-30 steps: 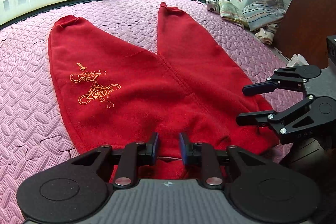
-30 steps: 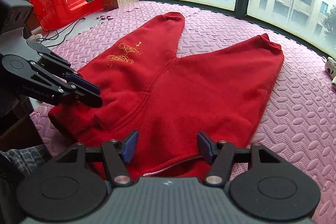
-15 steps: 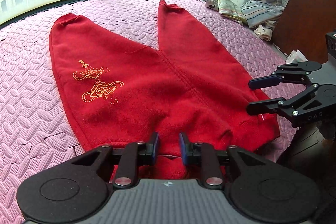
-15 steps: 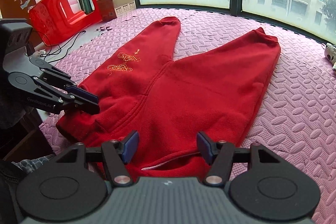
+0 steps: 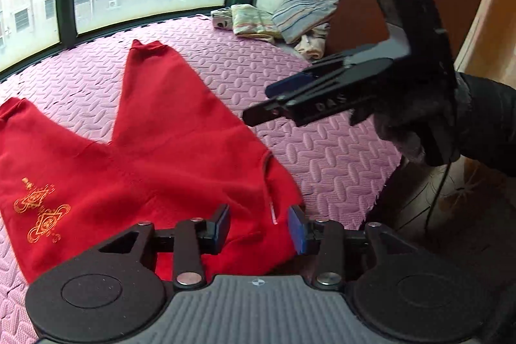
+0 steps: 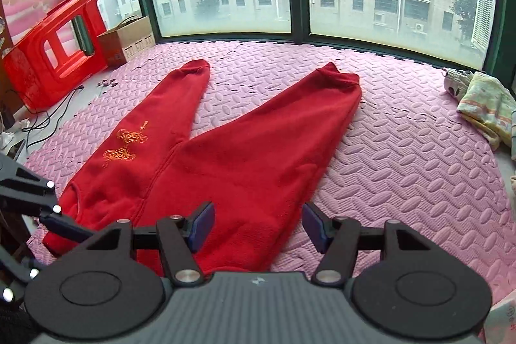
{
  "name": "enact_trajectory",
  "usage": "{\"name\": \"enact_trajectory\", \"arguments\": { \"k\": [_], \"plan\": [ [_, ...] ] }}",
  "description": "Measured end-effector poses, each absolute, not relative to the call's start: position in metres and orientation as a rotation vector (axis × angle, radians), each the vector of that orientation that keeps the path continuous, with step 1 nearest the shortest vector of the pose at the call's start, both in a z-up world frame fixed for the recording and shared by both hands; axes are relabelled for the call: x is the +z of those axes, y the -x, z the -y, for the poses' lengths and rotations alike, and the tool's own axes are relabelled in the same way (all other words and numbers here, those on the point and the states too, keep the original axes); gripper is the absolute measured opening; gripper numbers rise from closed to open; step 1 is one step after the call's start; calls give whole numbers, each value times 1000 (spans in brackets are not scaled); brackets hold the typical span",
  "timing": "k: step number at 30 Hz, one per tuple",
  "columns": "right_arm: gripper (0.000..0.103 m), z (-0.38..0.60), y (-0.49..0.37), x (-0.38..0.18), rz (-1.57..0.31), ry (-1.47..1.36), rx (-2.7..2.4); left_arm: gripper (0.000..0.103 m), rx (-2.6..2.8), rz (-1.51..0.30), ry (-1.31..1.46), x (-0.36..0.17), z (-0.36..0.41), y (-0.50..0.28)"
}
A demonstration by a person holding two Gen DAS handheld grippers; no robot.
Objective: Fold clothes
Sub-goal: 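Grasp the waistband with the left gripper while the right gripper grasps a leg cuff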
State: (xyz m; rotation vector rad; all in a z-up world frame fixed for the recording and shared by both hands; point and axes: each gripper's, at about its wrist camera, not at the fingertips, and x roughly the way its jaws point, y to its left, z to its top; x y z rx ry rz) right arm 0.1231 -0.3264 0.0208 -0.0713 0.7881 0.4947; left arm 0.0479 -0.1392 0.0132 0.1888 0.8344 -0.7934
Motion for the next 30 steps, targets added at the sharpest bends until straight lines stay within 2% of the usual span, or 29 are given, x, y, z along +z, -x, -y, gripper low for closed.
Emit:
{"name": "enact_trajectory", "arguments": {
  "k": [9,10,12,15,16,25,30],
  "plan": [
    [57,351,-193,5,-830,-65,397,46,-795,-872,-381,-21,204,-52],
    [56,352,-202,3,-835,-75,389,40,-790,-874,-394,-25,206,-51],
    [55,352,-222,-2,-843,-83,373,37,-783,-861,-422,-29,208,-49],
    [52,349,-255,-9,-858,-106,351,16,-771,-850,-417,-29,203,-53],
    [50,348,-266,-12,-864,-116,342,14,-774,-868,-365,-25,197,-59],
    [45,337,-353,-31,-865,-190,236,13,-810,-864,28,17,137,-88],
    [32,330,-384,-42,-884,-216,166,13,-808,-860,106,20,118,-94]
  ]
}}
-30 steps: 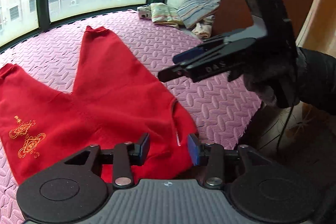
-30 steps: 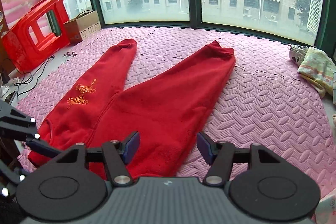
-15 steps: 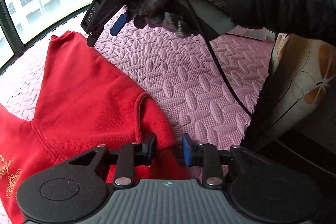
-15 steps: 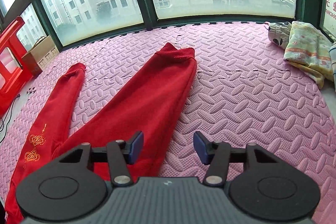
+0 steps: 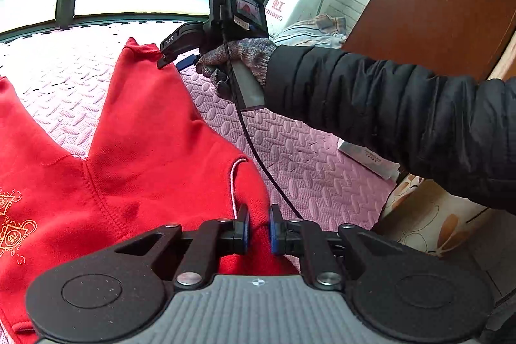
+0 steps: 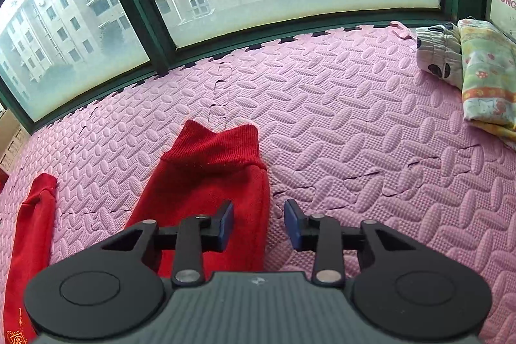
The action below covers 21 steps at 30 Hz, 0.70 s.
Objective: Fold clothes
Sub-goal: 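Grasp the waistband with the left gripper while the right gripper grasps a leg cuff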
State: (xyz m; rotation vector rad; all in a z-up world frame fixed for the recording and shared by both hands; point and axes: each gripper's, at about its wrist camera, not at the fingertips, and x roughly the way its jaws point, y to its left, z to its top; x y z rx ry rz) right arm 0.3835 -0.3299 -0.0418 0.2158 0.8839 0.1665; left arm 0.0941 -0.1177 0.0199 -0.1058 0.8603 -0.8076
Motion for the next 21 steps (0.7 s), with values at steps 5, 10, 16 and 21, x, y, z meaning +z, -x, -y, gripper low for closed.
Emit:
{"name": "enact_trajectory", "arguments": {
  "k": [5,10,16,21],
  "plan": [
    [10,326,-390,-37,-885,-235,129,13,-804,-841,152,23,100,-93],
    [8,311,-390,-12,-850,-238,139,12,-764,-813,202,26,75,-82],
    [8,262,-390,27,-788,-217,198,12,-693,-776,250,29,39,-65],
    [8,204,-391,45,-756,-182,246,12,-622,-753,277,26,11,-52]
  ]
}}
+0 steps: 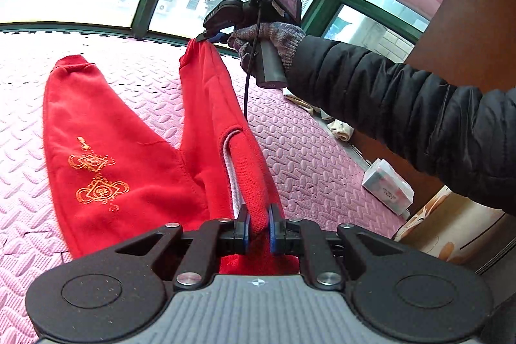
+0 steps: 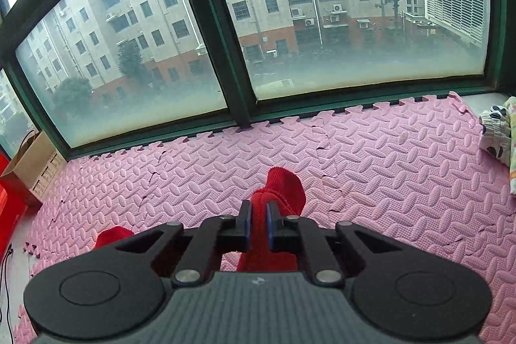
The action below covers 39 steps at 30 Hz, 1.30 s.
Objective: Fold clothes
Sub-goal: 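Grasp the waistband with the left gripper while the right gripper grasps a leg cuff, then carry the leg cuff with the right gripper over onto the other leg while the left gripper holds the waistband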
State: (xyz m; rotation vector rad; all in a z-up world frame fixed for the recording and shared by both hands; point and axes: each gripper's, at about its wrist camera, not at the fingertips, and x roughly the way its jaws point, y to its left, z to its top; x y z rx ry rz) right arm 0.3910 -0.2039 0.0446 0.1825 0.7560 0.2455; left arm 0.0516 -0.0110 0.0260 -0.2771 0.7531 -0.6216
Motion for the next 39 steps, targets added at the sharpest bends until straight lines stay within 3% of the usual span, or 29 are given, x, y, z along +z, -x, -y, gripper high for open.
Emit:
{"name": "enact_trajectory", "arguments": {
  "k": [19,39],
  "plan": [
    [8,7,-356,21,-770,27,476,12,-538,-725,329,10,-41,-12],
    [8,-30,-333,-17,-796,46,589,12,-543,-736,339,1,-51,-5]
  ]
}}
